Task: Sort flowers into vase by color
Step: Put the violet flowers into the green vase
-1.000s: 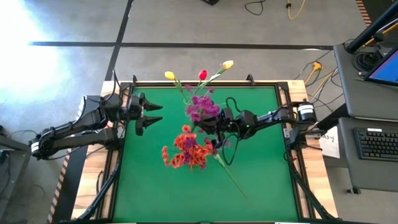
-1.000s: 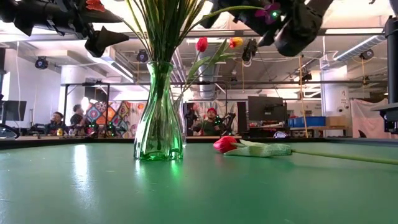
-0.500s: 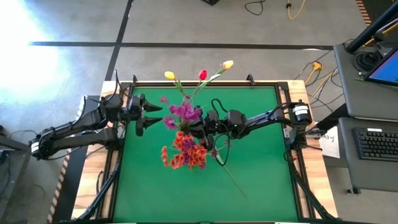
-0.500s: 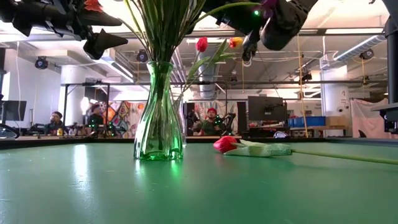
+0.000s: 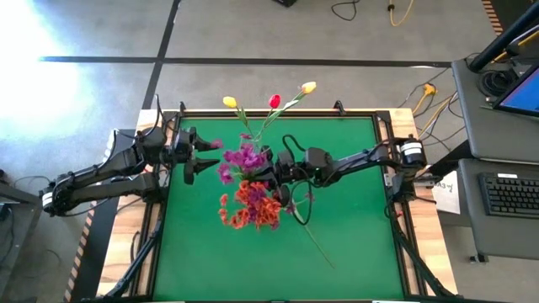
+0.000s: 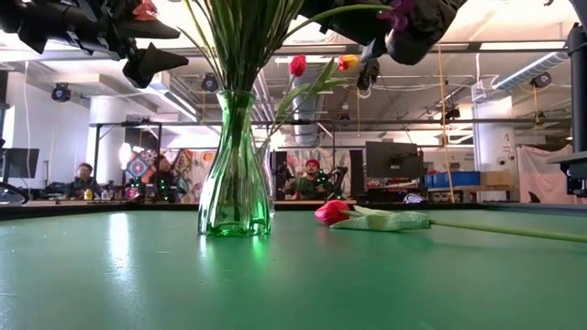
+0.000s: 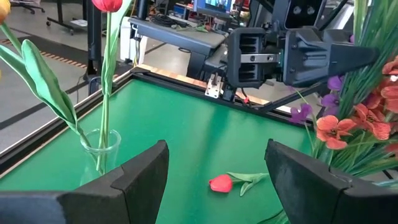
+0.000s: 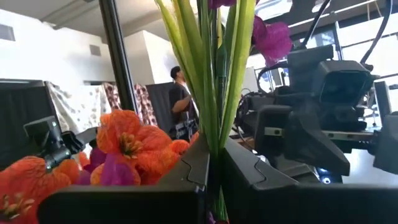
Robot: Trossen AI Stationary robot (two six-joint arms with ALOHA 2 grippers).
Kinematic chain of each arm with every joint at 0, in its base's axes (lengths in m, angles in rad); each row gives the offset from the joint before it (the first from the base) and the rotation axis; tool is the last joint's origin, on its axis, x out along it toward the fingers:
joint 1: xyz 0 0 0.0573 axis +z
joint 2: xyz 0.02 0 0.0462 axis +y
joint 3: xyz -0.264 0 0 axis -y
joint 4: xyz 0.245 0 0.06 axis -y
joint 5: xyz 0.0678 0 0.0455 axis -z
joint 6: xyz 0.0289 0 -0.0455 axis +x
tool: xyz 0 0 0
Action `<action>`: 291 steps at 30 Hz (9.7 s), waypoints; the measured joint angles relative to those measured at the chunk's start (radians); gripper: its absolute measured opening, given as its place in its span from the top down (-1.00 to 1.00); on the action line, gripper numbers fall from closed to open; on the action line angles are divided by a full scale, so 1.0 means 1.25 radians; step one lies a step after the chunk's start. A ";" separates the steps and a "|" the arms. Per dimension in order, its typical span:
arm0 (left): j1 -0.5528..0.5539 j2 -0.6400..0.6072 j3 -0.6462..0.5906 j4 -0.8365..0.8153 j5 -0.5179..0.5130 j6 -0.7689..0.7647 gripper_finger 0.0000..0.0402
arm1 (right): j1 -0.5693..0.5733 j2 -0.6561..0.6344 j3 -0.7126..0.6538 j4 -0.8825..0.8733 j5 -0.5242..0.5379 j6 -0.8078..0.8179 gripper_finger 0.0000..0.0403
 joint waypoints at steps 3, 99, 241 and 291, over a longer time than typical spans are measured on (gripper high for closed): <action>0.000 0.000 0.000 0.000 0.000 0.000 -0.27 | 0.000 -0.003 -0.008 0.002 0.001 0.000 0.91; -0.088 0.046 -0.198 0.580 0.090 -0.002 -0.27 | 0.024 -0.003 -0.021 -0.104 0.009 -0.151 0.91; -0.248 0.568 0.018 0.879 0.187 -0.060 0.80 | 0.202 -0.378 -0.394 -0.672 0.429 0.038 -0.04; -0.303 0.567 0.018 0.840 0.124 -0.099 0.80 | 0.200 0.143 -0.158 -0.183 0.429 -0.142 0.44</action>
